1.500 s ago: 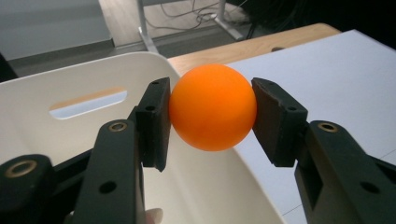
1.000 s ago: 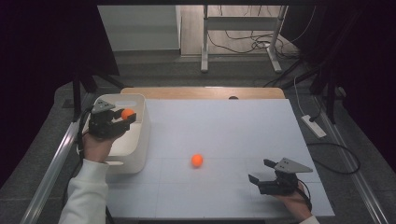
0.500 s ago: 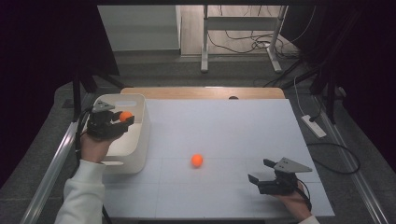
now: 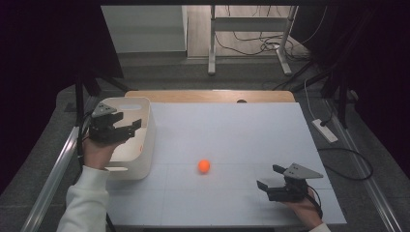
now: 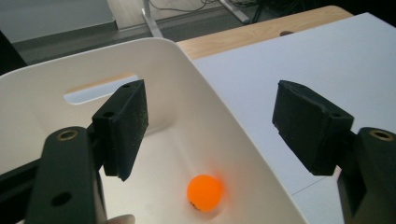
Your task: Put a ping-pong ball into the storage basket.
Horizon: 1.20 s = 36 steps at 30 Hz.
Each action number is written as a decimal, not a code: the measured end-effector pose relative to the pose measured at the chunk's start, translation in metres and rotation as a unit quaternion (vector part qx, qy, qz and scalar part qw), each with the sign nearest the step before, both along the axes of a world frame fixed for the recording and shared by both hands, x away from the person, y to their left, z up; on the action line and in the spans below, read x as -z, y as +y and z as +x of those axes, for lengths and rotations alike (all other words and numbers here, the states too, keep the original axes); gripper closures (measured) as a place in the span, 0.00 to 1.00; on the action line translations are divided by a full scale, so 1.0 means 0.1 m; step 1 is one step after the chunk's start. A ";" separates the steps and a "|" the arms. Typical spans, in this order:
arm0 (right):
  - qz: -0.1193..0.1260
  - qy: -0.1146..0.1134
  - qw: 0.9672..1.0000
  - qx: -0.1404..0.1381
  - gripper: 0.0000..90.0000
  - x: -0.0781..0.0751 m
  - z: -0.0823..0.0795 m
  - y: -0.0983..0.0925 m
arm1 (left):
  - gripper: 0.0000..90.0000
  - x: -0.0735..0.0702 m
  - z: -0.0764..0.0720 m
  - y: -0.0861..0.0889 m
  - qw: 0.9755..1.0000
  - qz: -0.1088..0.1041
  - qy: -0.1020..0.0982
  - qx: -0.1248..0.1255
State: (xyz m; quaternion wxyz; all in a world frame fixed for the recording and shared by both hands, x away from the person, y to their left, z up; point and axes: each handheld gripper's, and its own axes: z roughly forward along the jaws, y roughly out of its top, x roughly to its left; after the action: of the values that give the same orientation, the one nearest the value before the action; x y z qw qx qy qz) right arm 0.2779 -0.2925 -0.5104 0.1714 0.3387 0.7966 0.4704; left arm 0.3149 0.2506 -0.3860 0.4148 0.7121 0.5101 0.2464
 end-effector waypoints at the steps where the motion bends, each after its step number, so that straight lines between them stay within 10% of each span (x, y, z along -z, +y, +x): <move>1: 0.000 0.000 1.000 0.000 0.12 0.00 0.00 0.00 | 0.29 -0.01 -0.01 0.00 1.000 -0.003 -0.002 0.003; 11: 0.002 0.000 1.000 -0.001 0.12 0.00 0.00 0.00 | 0.23 -0.06 -0.12 -0.10 0.998 -0.034 -0.031 0.054; 22: 0.004 0.000 1.000 0.003 0.12 0.00 -0.01 -0.02 | 0.19 -0.11 -0.24 -0.22 0.989 -0.079 -0.056 0.108; 36: 0.005 -0.006 1.000 0.005 0.12 -0.02 -0.02 -0.03 | 0.17 -0.03 -0.35 -0.44 0.984 -0.090 -0.070 0.139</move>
State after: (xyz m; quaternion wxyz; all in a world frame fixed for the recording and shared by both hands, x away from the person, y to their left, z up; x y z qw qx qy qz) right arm 0.2760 -0.2956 -0.5088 0.1769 0.3409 0.7913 0.4757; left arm 0.2804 0.2065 -0.3830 0.5424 0.7166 0.3960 0.1886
